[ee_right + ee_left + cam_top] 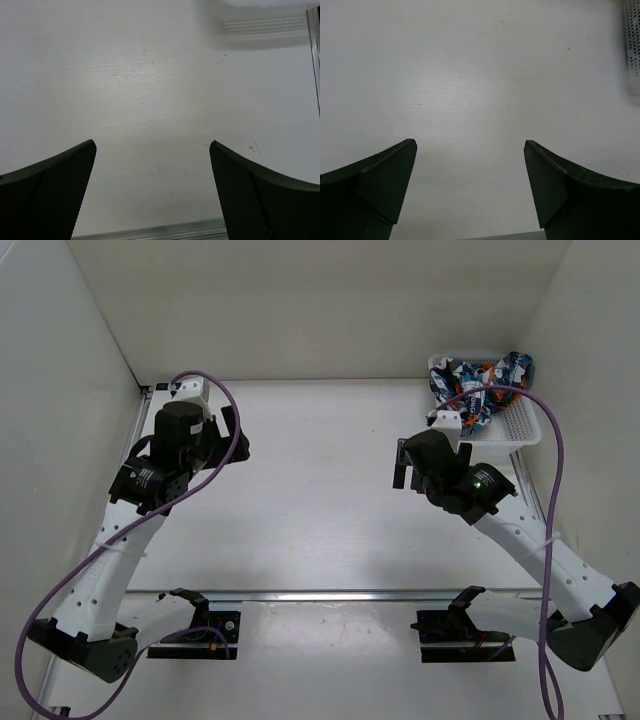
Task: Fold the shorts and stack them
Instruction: Grab the shorts from the pile
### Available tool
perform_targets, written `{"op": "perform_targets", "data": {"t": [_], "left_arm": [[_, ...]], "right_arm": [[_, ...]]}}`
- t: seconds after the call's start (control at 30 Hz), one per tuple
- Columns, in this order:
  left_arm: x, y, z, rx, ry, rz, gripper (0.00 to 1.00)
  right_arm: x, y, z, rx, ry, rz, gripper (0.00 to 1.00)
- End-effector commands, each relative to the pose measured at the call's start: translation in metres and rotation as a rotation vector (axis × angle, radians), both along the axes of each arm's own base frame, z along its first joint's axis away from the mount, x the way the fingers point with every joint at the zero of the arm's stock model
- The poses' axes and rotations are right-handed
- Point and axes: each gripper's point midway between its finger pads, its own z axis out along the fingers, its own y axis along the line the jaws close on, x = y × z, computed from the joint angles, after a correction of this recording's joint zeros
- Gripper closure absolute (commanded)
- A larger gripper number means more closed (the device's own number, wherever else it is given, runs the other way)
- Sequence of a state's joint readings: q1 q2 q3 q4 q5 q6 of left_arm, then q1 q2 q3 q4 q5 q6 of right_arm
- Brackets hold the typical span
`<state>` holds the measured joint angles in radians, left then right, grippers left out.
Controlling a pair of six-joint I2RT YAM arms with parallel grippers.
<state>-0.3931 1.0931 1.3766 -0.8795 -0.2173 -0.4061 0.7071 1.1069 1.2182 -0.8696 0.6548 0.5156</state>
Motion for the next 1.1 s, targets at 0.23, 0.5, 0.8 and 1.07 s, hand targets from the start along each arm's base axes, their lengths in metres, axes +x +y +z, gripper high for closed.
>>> {"op": "perform_targets", "data": {"t": [0.23, 0.5, 0.8, 1.07], "left_arm": [[-0.009, -0.017, 0.037, -0.064, -0.085, -0.115, 0.0], [-0.002, -0.019, 0.014, -0.028, -0.028, -0.116, 0.0], [0.028, -0.04, -0.028, 0.006, 0.127, -0.16, 0.0], [0.058, -0.046, -0.042, 0.063, 0.175, -0.154, 0.0]], "right_arm": [[0.004, -0.008, -0.01, -0.037, 0.008, -0.064, 0.01], [0.072, -0.068, 0.006, 0.003, 0.03, -0.264, 0.18], [0.215, -0.153, -0.024, 0.208, 0.153, -0.42, 0.59], [0.309, -0.205, -0.109, 0.27, 0.238, -0.491, 0.08]]}}
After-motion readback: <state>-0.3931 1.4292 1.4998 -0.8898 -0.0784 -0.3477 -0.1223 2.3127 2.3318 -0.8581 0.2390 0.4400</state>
